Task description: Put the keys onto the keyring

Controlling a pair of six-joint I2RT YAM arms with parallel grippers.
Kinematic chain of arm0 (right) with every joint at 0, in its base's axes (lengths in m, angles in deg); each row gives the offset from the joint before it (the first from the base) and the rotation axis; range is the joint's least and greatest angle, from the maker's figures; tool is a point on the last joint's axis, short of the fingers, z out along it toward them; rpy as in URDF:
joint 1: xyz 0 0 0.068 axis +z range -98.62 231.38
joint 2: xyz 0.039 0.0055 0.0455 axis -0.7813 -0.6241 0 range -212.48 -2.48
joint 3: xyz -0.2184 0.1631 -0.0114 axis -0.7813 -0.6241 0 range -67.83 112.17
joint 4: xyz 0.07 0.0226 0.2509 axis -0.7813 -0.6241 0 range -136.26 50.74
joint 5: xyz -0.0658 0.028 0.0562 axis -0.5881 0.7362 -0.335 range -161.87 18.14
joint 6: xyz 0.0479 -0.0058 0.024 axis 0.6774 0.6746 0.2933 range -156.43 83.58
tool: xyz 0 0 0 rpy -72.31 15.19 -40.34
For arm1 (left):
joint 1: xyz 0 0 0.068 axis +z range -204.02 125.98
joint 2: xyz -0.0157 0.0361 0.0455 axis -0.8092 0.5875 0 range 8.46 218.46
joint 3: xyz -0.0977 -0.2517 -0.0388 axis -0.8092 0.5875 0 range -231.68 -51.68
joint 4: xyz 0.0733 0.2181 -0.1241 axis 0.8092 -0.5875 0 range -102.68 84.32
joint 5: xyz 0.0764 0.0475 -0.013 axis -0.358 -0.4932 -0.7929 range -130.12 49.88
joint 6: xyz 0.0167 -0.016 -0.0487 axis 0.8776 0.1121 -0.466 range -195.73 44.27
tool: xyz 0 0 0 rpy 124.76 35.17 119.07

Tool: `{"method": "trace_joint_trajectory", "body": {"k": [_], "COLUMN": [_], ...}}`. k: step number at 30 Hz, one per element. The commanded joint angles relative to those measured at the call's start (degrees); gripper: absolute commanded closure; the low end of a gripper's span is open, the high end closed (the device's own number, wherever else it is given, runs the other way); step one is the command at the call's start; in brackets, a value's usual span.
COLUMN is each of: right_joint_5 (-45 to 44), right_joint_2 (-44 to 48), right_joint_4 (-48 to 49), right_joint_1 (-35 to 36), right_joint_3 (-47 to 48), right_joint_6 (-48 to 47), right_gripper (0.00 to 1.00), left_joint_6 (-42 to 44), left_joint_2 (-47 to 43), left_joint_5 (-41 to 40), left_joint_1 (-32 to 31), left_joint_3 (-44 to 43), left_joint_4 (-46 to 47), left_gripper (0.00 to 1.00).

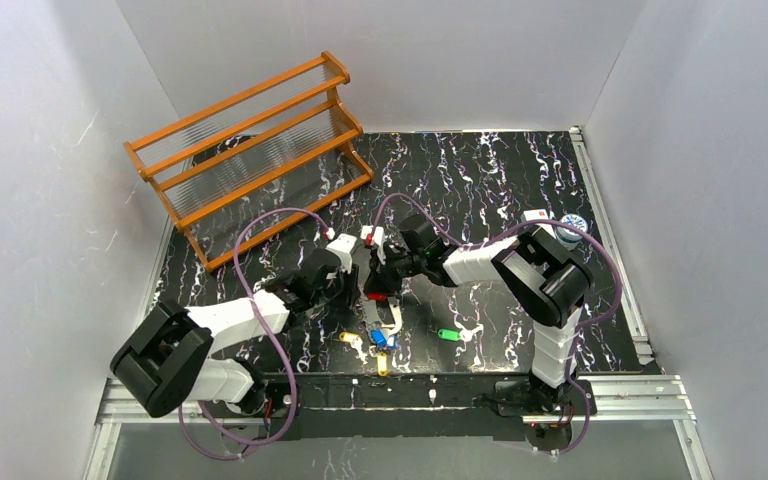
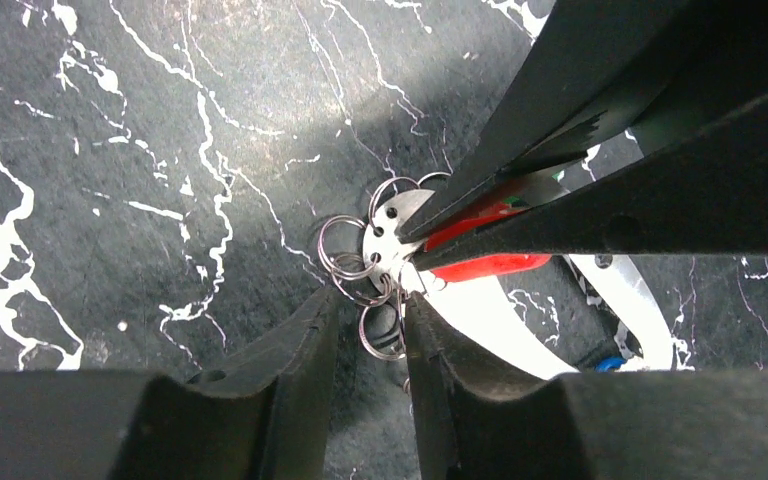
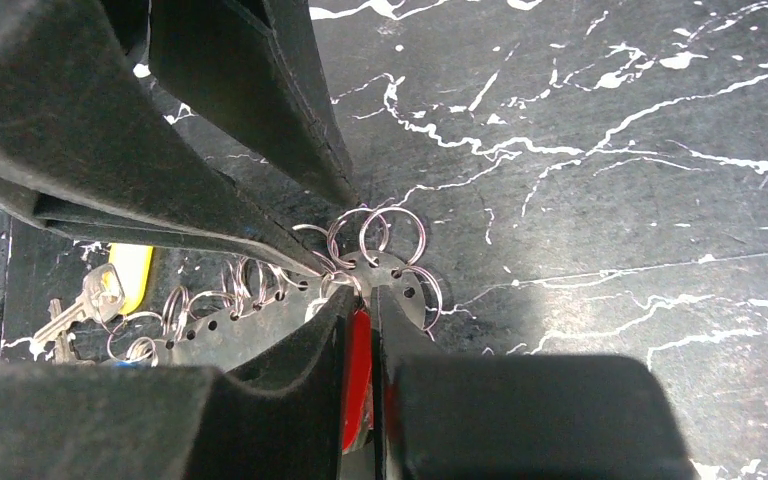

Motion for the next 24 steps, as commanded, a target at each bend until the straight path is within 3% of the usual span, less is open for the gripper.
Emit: {"method": "trace_joint_trajectory", "body": {"k": [1,9,19,24], "right_joint_5": [1.1,1.8,2.2,2.3], "right_joint_2": [0.2,0.1,0.1,0.0], "right_joint_4": [-0.5,-0.3,-0.1,-0.2], "right_joint_1": [0.4,0.3,0.3,0.3], "right_joint_3": [1.7,1.7,1.7,1.7], "right_joint_6": [-0.9,-0.5,-0.2,-0.2], "right_gripper": [0.81,0.81,0.81,0.80], "left_joint_6": [2.3,3.4,3.6,4.0], "left_joint_2": [2.7,4.3,4.2,4.5], "left_joint_5": [1.0,3.6,2.9,3.7], "left_joint_1": [0.1,0.1,0.1,0.1], "left_joint_3": [-2.5,-3.6,-3.3,-2.8], "left_joint_4": [0.1,-1.1,-2.8,-1.7], "left_gripper": [0.73,0.85,0.73,0.78]}}
